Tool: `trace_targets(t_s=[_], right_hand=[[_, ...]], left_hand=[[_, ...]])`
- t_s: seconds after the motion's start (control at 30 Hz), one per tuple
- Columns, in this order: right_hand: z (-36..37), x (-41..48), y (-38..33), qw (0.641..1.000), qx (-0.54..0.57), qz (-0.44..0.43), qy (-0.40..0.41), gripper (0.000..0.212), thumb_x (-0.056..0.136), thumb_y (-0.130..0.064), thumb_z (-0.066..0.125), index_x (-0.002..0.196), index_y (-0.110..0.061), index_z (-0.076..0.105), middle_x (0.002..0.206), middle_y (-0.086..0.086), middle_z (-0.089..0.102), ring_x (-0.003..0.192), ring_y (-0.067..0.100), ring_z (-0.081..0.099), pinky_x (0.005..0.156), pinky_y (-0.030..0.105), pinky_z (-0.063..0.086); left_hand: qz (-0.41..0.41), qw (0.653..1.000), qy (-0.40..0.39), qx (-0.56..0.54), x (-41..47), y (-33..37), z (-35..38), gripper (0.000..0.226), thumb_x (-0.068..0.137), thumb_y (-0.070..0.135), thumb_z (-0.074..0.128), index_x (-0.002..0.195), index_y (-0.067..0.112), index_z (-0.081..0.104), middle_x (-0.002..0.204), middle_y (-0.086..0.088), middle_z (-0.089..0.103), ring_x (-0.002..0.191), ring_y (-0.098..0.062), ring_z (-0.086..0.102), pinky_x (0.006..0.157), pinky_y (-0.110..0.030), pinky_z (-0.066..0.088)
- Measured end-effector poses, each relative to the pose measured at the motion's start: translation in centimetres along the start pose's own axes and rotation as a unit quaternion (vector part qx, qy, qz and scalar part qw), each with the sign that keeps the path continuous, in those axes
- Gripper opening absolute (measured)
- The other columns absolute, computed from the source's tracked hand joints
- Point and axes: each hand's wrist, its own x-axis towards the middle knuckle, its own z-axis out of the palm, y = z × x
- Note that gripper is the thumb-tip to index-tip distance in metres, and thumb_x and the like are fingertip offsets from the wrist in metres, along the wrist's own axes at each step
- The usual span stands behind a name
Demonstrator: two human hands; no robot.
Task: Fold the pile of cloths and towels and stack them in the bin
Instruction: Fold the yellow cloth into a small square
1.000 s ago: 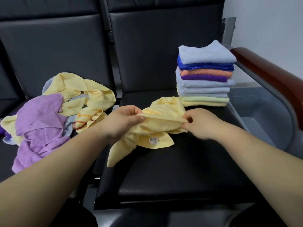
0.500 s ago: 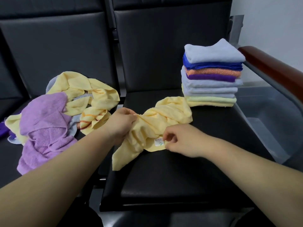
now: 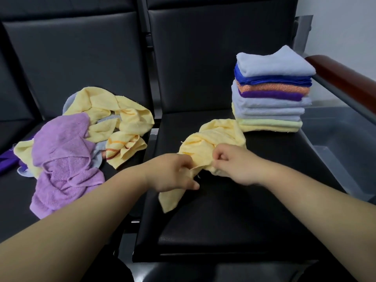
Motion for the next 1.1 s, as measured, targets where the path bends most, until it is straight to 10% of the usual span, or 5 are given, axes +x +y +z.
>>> trace_targets(t_s=[0.23, 0.53, 0.67, 0.83, 1.1], right_hand=[[-1.7, 0.5, -0.2, 0.977, 0.185, 0.09, 0.057, 0.018, 0.096, -0.012, 0.048, 0.094, -0.025, 0.061, 0.094, 0.006, 0.056, 0.082, 0.024, 0.048, 0.068, 0.038, 0.04], [-3.0, -0.4, -0.6, 0.998, 0.049, 0.045, 0.005, 0.005, 0.087, -0.041, 0.08, 0.089, -0.036, 0.078, 0.102, -0.011, 0.072, 0.098, 0.011, 0.066, 0.084, 0.032, 0.058], [-3.0, -0.4, -1.0, 0.996, 0.069, 0.051, 0.002, 0.012, 0.089, -0.046, 0.077, 0.09, -0.035, 0.078, 0.103, -0.01, 0.072, 0.101, 0.012, 0.065, 0.088, 0.033, 0.055], [-2.9, -0.3, -1.5, 0.992, 0.113, 0.032, 0.034, 0.022, 0.09, -0.046, 0.076, 0.075, -0.031, 0.074, 0.087, -0.008, 0.069, 0.088, 0.013, 0.064, 0.078, 0.033, 0.052], [-3.2, -0.4, -1.8, 0.996, 0.084, 0.005, 0.033, 0.008, 0.09, -0.046, 0.076, 0.087, -0.039, 0.076, 0.099, -0.016, 0.07, 0.097, 0.006, 0.064, 0.079, 0.027, 0.049]], left_hand=[[-0.019, 0.999, 0.045, 0.012, 0.8, -0.6, -0.1, 0.01, 0.088, 0.028, 0.064, 0.081, 0.022, 0.059, 0.082, 0.002, 0.06, 0.078, -0.019, 0.059, 0.066, -0.031, 0.046], [-0.11, 0.981, 0.152, -0.049, 0.6, -2.1, -1.2, 0.018, 0.092, 0.011, 0.053, 0.104, 0.024, 0.055, 0.095, 0.006, 0.061, 0.082, -0.014, 0.062, 0.065, -0.027, 0.052], [-0.013, 0.968, 0.233, -0.098, 0.5, 0.1, -0.6, 0.02, 0.09, 0.011, 0.059, 0.101, 0.028, 0.058, 0.1, 0.011, 0.061, 0.094, -0.007, 0.06, 0.075, -0.023, 0.049], [0.071, 0.988, 0.112, -0.078, 0.3, 2.4, 0.5, 0.026, 0.086, 0.05, 0.073, 0.093, 0.026, 0.065, 0.09, 0.006, 0.067, 0.085, -0.011, 0.063, 0.074, -0.03, 0.052], [0.029, 0.982, 0.148, -0.111, 0.9, 0.4, -0.4, 0.016, 0.099, 0.034, 0.063, 0.084, 0.03, 0.066, 0.075, 0.011, 0.064, 0.069, 0.002, 0.058, 0.065, -0.019, 0.044]])
